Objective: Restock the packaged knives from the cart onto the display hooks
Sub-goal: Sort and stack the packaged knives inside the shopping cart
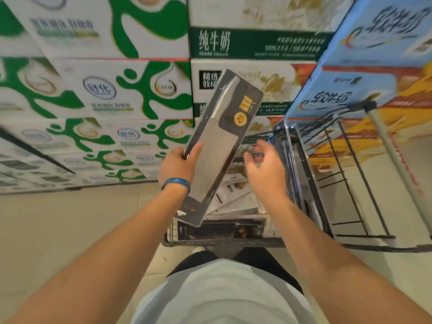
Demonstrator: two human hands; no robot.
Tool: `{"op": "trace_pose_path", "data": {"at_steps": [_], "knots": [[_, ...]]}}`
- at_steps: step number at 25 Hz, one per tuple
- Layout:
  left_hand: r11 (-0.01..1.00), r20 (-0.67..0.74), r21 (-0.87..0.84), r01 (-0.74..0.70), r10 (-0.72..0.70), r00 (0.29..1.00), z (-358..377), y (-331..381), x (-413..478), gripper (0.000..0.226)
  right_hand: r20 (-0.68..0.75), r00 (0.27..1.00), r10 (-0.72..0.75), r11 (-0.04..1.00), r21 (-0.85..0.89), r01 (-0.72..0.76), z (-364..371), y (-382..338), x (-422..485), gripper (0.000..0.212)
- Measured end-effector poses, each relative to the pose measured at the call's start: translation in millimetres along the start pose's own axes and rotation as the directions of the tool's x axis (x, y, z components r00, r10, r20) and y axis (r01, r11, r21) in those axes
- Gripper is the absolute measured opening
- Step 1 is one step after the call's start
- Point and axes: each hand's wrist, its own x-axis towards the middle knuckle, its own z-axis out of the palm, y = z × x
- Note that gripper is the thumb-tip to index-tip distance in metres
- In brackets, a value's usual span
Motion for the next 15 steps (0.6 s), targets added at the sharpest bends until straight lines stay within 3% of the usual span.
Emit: {"op": "trace_pose_path", "data": {"at_steps": [2,4,6,8,9,10,11,12,13,15], "knots": [[0.963,0.002,0.195,-0.188,0.191,0.982,-14.6,25.8,10.5,0.063,-0.091,0.922,-0.376,0.880,-0.348,0.325,-29.0,-21.7,7.2,0.055],[0.809,0.031,0.399,-0.433,0.459,0.888,-24.7,65.9,18.8,0.065,-0.044,0.825,-0.563,0.668,-0.612,0.423,-57.9,-38.7,21.9,0.067],[0.538,0.092,0.532,-0.654,0.731,0.676,-22.7,109.7,19.4,0.065,0.134,0.814,-0.565,0.521,-0.708,0.478,-95.1,-43.7,39.3,0.074],[0.225,0.210,0.531,-0.817,0.899,0.384,-6.3,149.4,7.5,0.063,0.284,0.828,-0.483,0.537,-0.652,0.536,-135.7,-30.3,49.1,0.051],[0.107,0.237,0.495,-0.862,0.938,0.252,5.2,165.9,-2.5,0.058,0.311,0.840,-0.445,0.569,-0.626,0.533,-155.0,-16.5,48.9,0.036],[0.047,0.224,0.455,-0.889,0.960,0.166,19.5,179.9,-13.0,0.051,0.283,0.860,-0.425,0.611,-0.611,0.503,-172.3,1.3,47.3,0.031],[0.060,0.171,0.428,-0.902,0.974,0.146,36.0,191.4,-23.7,0.045,0.218,0.882,-0.417,0.656,-0.599,0.458,-188.5,22.3,44.1,0.033],[0.142,0.093,0.411,-0.900,0.976,0.197,52.8,198.7,-34.3,0.044,0.124,0.912,-0.391,0.720,-0.575,0.387,-201.5,43.2,38.6,0.035],[0.271,0.037,0.402,-0.874,0.950,0.311,71.6,202.5,-46.7,0.053,0.017,0.944,-0.330,0.797,-0.530,0.289,-214.6,64.7,32.9,0.034],[0.620,0.121,0.364,-0.695,0.708,0.695,107.7,191.4,-72.2,0.082,-0.145,0.981,-0.126,0.924,-0.378,0.063,-230.3,104.9,19.9,0.028]]}}
